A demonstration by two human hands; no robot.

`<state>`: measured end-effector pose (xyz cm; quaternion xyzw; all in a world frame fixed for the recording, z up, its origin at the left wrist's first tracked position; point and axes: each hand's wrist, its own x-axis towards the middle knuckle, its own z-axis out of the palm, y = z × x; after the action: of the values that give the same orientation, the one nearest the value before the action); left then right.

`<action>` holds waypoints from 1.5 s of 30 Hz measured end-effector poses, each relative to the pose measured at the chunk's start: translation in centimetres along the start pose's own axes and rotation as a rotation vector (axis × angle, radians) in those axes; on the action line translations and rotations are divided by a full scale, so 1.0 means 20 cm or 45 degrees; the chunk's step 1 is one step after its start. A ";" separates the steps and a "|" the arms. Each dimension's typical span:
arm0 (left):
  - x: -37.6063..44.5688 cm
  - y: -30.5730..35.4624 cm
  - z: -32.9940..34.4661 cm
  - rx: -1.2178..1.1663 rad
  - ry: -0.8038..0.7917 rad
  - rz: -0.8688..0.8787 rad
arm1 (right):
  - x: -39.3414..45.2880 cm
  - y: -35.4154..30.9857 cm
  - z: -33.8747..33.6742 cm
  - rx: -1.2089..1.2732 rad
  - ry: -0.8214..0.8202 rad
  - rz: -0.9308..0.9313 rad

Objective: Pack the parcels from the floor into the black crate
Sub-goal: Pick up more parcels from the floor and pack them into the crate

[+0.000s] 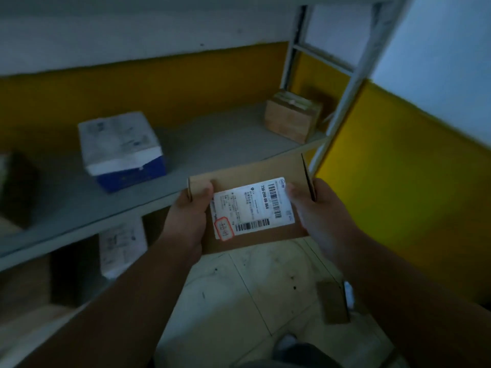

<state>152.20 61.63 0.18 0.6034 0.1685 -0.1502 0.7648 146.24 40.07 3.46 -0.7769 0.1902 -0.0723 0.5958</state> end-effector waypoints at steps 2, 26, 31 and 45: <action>-0.08 -0.02 -0.25 -0.117 0.091 -0.028 | -0.09 -0.04 0.21 -0.093 -0.064 -0.044; -1.45 -0.58 -1.26 -0.995 0.863 0.132 | -1.33 0.02 1.22 0.074 -1.112 0.030; -1.67 -0.81 -1.30 -0.805 0.743 0.030 | -1.39 0.11 1.11 -0.009 -1.082 0.017; -1.74 -0.89 -1.75 -0.096 0.809 -0.151 | -1.94 0.36 1.43 -0.367 -0.835 0.027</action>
<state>110.60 92.67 -7.66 0.5804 0.4390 0.0076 0.6859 118.77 79.01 -6.94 -0.8329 0.0051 0.2145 0.5101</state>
